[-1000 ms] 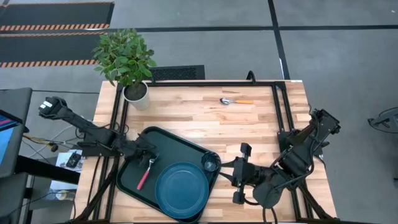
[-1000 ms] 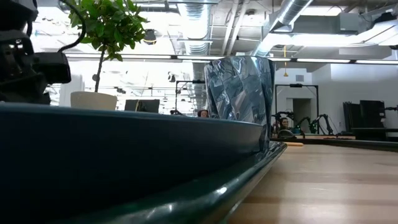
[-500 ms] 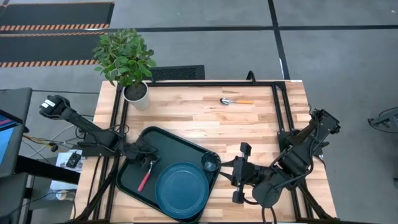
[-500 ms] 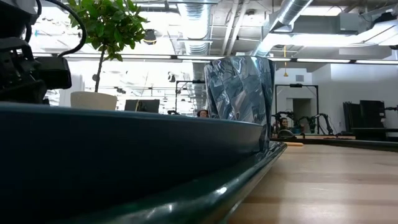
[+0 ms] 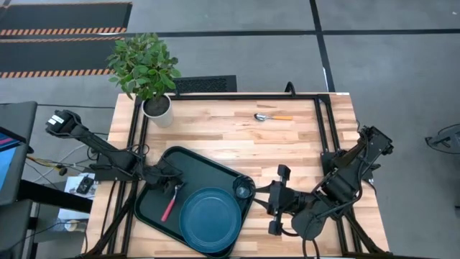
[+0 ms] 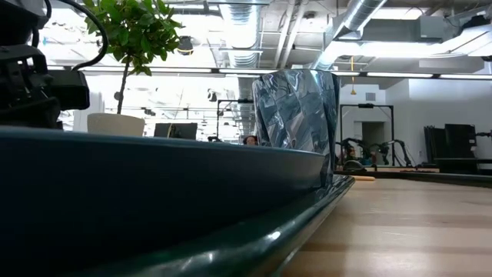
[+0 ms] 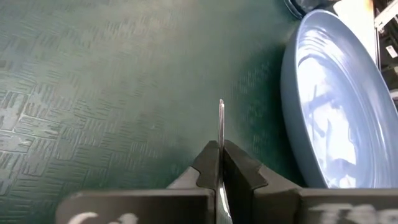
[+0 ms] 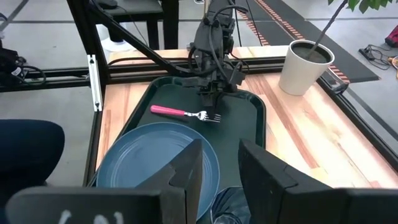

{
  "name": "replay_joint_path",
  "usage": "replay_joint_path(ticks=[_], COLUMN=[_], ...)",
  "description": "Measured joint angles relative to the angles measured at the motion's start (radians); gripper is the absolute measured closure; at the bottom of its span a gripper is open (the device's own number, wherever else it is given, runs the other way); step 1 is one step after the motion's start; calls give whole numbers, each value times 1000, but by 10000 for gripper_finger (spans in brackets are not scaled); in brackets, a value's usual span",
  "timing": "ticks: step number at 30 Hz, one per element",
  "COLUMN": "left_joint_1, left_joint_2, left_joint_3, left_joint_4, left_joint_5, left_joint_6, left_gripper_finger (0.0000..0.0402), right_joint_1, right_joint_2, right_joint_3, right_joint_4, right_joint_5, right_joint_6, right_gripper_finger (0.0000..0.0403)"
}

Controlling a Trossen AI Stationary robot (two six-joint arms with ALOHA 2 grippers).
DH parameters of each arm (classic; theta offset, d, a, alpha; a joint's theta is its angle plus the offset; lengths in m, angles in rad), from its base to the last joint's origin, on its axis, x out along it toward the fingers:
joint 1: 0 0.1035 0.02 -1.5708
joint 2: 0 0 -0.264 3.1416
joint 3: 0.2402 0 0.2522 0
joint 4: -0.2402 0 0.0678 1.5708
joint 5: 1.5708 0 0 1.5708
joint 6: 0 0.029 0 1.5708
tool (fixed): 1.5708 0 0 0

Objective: Pick and place plate/cup/fork/spoon on tray
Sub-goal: Put the pink fork on the black serving tray to the left of the dark blue plate

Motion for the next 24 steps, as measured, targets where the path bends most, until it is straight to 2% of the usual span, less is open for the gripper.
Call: replay_joint_path(ticks=[24], left_joint_1=[0], left_joint_2=[0], left_joint_3=[0], left_joint_4=[-11], left_joint_5=[0], left_joint_6=[-6], left_gripper_finger=[349], right_joint_1=[-1], right_joint_2=[0], right_joint_3=[0], right_joint_4=[0], right_joint_5=[-1], right_joint_6=[4], right_gripper_finger=[276])
